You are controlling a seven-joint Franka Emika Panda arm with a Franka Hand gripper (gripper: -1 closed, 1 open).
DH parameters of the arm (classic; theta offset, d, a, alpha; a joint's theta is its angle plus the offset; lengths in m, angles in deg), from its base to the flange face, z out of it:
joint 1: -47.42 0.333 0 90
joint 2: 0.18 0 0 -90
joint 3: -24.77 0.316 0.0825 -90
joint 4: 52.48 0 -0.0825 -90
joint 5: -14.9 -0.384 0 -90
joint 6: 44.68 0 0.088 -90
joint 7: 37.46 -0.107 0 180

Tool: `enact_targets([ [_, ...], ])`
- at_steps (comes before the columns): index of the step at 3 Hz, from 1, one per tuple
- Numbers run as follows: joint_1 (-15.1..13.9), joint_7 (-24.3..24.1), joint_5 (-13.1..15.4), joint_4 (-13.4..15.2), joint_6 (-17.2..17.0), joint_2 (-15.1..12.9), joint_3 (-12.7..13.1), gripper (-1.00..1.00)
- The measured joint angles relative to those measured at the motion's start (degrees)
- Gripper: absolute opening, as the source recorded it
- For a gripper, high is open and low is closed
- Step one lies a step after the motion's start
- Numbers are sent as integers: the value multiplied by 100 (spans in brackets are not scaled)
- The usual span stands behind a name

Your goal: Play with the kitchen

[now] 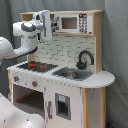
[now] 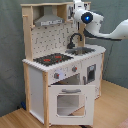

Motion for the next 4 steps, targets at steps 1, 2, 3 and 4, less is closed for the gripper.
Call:
enact_targets([
  [1, 118, 548, 0, -39, -108, -76, -157, -100],
  [2, 145, 576, 0, -39, -134, -76, -170, 100],
  [3, 426, 886, 0, -39, -448, -66, -304, 100],
  [4, 678, 1353, 1, -39, -696, -64, -388, 100],
])
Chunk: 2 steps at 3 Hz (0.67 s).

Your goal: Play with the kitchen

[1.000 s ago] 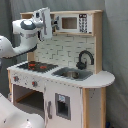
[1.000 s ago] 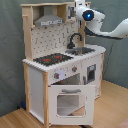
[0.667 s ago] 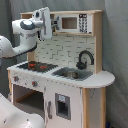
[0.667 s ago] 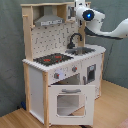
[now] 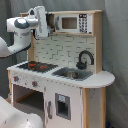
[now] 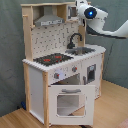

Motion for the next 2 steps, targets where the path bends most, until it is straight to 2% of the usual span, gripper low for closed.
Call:
enact_targets([
  [2, 164, 1232, 21, -4, -92, 49, -68, 100],
])
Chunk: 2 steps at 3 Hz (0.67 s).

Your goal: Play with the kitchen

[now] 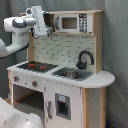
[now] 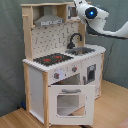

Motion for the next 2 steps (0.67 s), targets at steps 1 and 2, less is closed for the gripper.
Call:
enact_targets([
  [1, 65, 643, 6, -10, 44, 53, -153, 100],
  [2, 85, 1270, 21, -11, 204, 76, -279, 100],
])
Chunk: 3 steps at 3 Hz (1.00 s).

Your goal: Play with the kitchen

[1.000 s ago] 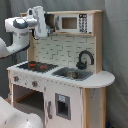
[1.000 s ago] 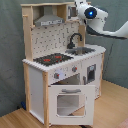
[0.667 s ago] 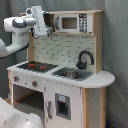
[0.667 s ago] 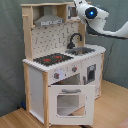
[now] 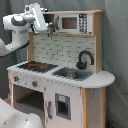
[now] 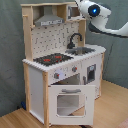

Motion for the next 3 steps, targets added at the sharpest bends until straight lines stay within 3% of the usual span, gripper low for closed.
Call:
enact_targets([
  [1, -1, 648, 36, 1, 145, -1, -45, 100],
  [3, 1, 1813, 45, 6, 650, 11, 127, 100],
])
